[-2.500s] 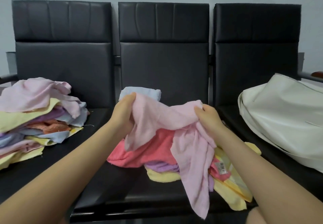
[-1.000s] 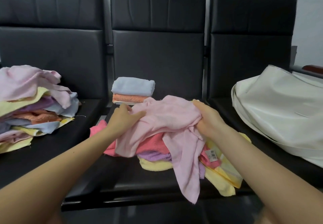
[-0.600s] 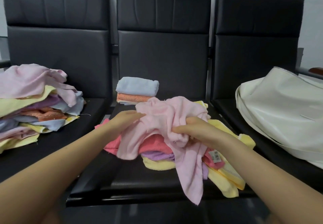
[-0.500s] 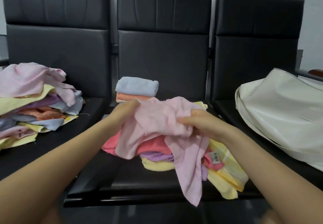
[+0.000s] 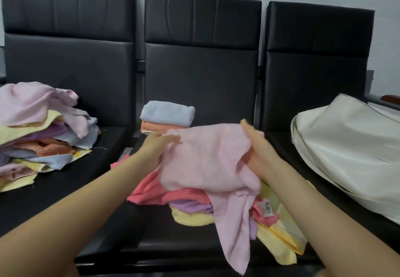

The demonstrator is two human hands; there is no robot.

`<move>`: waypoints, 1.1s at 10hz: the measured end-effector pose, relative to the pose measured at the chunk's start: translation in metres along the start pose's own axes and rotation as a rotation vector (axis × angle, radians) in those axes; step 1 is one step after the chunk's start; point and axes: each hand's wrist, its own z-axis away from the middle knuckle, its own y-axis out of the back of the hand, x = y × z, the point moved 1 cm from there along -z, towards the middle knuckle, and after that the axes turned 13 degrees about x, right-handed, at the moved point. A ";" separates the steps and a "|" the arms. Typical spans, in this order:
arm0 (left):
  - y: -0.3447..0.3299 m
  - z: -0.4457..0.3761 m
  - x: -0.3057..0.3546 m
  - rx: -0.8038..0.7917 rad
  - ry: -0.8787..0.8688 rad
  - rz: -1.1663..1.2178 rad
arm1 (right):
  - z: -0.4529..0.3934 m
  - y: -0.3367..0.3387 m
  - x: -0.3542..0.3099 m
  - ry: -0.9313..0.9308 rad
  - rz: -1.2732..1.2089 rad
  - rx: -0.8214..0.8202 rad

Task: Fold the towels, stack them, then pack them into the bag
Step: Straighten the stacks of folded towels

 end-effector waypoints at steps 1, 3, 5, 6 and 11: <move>0.009 0.023 -0.003 0.050 0.228 -0.025 | -0.002 0.000 0.014 0.123 0.342 -0.032; 0.011 0.022 0.006 -0.204 0.381 0.045 | 0.002 0.004 0.012 0.083 0.327 0.080; 0.006 0.040 0.032 -0.184 0.125 0.387 | 0.020 0.021 -0.012 0.085 -0.042 0.121; 0.008 0.066 0.047 -0.254 -0.011 0.329 | 0.030 0.033 -0.024 0.070 -0.154 0.145; 0.053 0.097 0.016 -0.113 -0.353 -0.405 | 0.075 0.103 -0.035 0.095 0.024 0.033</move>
